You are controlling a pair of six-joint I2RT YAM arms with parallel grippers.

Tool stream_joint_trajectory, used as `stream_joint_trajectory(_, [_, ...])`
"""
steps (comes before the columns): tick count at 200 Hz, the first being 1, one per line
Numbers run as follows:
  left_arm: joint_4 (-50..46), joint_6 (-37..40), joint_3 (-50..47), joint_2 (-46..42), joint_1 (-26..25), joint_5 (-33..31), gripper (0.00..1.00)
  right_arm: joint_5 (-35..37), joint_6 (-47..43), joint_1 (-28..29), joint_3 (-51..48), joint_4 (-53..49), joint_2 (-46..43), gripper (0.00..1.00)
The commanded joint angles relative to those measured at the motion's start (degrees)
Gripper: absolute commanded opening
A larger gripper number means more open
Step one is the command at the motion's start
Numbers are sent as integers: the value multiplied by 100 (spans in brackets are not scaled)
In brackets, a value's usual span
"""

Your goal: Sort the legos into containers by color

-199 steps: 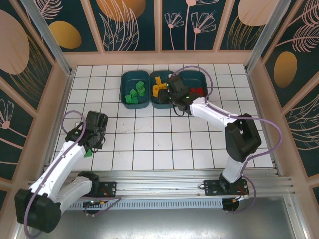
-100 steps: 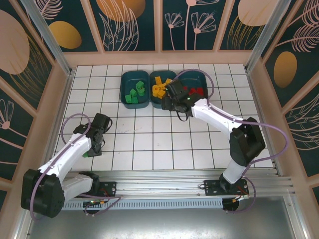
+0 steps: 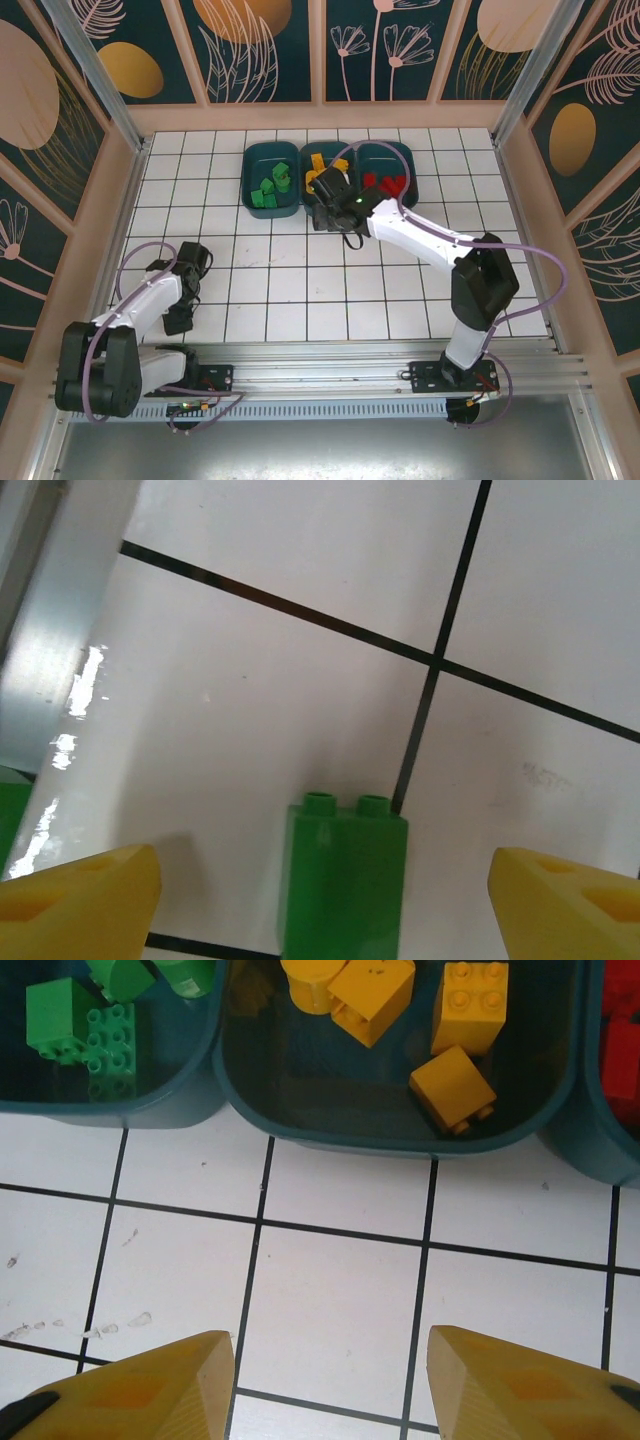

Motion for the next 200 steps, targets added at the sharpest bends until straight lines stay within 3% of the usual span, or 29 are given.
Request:
stream_joint_trajectory(1, [395,-264,-53,175,95,128,84,173,171,78,2,-138,45,54])
stream_joint_trajectory(24, [737,-23,-80,456,154,312,72,155,162,104,-63,-74,28,54])
stream_joint_trajectory(53, [974,142,-44,772,207,462,68,162,102,100,-160,35,7,55])
stream_joint_trajectory(116, [1196,384,-52,943,228,346,37,219,-31,104,-360,202,-76,54])
stream_joint_trajectory(147, [1218,659,130,912,229,248,33,242,-40,70,-571,391,-187,54])
stream_joint_trajectory(200, [1274,1191,599,887,218,275,18,159,-46,-113,-911,808,-454,53])
